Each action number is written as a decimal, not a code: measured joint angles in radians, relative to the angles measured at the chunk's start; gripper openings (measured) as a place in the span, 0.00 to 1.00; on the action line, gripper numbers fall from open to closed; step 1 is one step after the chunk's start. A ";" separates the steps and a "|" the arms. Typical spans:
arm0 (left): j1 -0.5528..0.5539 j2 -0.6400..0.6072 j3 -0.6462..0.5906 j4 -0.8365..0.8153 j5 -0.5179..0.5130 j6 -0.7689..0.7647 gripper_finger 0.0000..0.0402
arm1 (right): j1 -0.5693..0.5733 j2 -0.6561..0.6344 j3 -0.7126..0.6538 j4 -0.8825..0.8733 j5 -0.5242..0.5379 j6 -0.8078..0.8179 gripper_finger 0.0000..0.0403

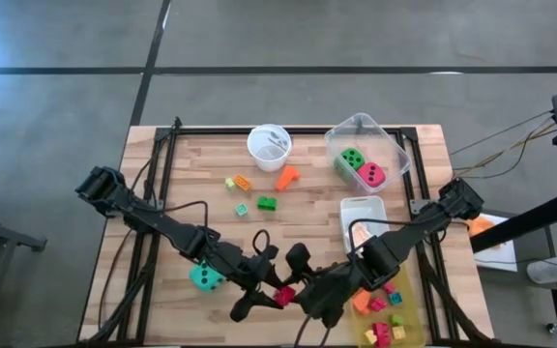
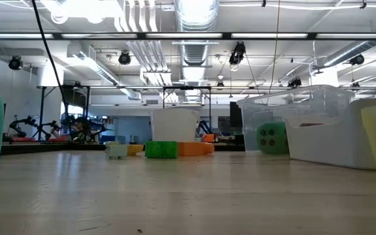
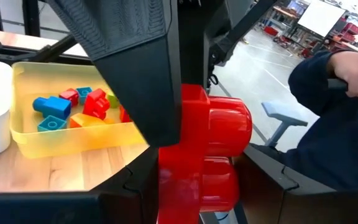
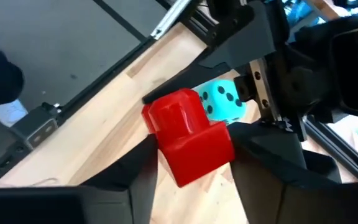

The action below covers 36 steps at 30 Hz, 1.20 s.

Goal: Pick & Place Toys
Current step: Put the red game piece into the yellow bin

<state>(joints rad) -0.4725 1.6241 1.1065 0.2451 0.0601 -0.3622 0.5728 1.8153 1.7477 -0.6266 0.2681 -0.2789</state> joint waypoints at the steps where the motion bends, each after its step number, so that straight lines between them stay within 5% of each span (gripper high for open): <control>1: 0.000 0.000 0.000 -0.001 0.002 0.000 0.41 | -0.001 0.000 0.000 -0.001 -0.014 -0.011 0.42; 10: 0.000 0.000 0.000 0.001 0.031 0.017 0.41 | -0.005 0.000 0.000 0.001 -0.082 -0.043 0.29; 17: 0.000 -0.002 0.000 0.014 0.020 0.027 0.72 | -0.003 0.000 -0.001 0.003 -0.091 -0.033 0.27; 22: 0.001 -0.002 0.000 0.011 0.016 0.026 0.84 | -0.003 0.000 -0.001 0.009 -0.094 -0.021 0.26; 36: 0.000 -0.002 0.000 0.007 -0.019 0.026 0.86 | -0.003 0.000 -0.002 0.022 -0.086 0.013 0.26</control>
<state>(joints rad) -0.4725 1.6222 1.1065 0.2523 0.0414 -0.3365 0.5694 1.8156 1.7459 -0.6042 0.1825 -0.2660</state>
